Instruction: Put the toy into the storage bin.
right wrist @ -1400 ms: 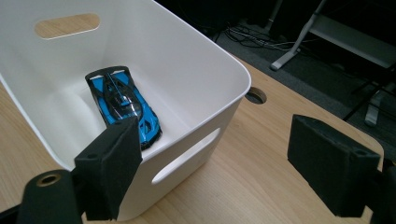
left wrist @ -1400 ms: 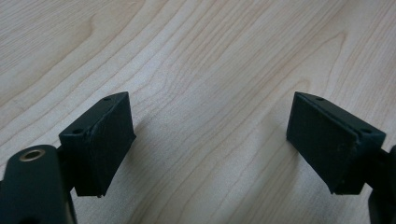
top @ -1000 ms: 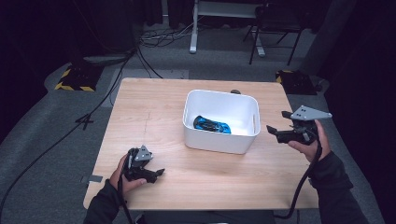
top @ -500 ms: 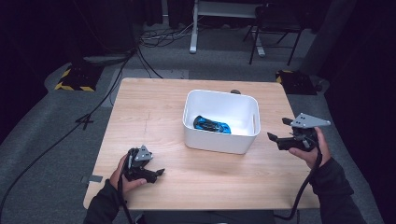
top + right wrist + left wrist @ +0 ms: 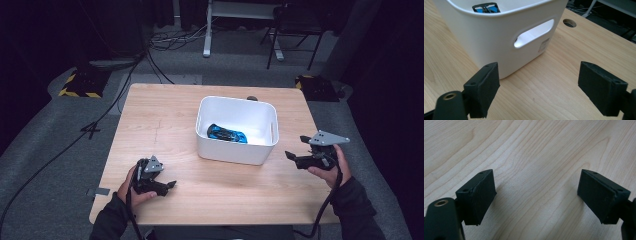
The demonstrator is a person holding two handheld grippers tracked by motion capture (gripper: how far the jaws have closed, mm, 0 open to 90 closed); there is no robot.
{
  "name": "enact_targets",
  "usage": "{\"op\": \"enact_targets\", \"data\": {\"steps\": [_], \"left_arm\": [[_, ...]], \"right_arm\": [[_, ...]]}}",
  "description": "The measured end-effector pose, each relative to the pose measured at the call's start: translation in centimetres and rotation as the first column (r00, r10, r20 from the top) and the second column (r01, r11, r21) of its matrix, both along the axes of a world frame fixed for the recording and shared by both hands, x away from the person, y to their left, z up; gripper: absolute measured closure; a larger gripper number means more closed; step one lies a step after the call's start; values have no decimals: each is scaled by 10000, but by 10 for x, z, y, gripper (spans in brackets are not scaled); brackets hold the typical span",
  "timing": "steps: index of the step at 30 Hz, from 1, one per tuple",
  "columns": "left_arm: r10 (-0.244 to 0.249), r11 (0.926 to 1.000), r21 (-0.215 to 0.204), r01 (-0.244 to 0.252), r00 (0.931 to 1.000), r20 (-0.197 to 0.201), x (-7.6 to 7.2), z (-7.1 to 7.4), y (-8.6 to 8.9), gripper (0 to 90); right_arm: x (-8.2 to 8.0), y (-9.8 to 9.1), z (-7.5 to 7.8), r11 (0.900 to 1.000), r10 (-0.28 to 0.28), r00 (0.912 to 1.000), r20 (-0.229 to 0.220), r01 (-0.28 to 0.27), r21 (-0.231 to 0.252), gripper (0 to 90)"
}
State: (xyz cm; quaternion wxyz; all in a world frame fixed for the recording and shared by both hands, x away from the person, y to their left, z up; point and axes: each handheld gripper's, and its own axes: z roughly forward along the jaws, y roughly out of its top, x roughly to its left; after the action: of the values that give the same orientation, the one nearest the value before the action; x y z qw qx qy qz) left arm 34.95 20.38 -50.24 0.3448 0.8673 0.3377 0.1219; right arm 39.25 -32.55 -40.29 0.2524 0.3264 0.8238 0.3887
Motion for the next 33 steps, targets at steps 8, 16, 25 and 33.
{"op": "enact_targets", "data": {"steps": [8,16,25,33], "left_arm": [[9,10000,3,-9,10000,8,0,0,0,151],[8,10000,0,-8,10000,10,0,0,0,152],[26,10000,-3,-26,10000,33,0,0,0,152],[7,10000,7,-7,10000,13,0,0,0,152]], "right_arm": [[-4,0,-13,10000,11,9999,-144,-12,-89,178],[-7,-1,-27,9995,-124,9995,-296,115,-293,181],[-10,-2,-43,9965,-228,9988,-434,193,-811,182],[-13,-7,-55,9942,-299,9981,-539,241,-1048,181]]}}
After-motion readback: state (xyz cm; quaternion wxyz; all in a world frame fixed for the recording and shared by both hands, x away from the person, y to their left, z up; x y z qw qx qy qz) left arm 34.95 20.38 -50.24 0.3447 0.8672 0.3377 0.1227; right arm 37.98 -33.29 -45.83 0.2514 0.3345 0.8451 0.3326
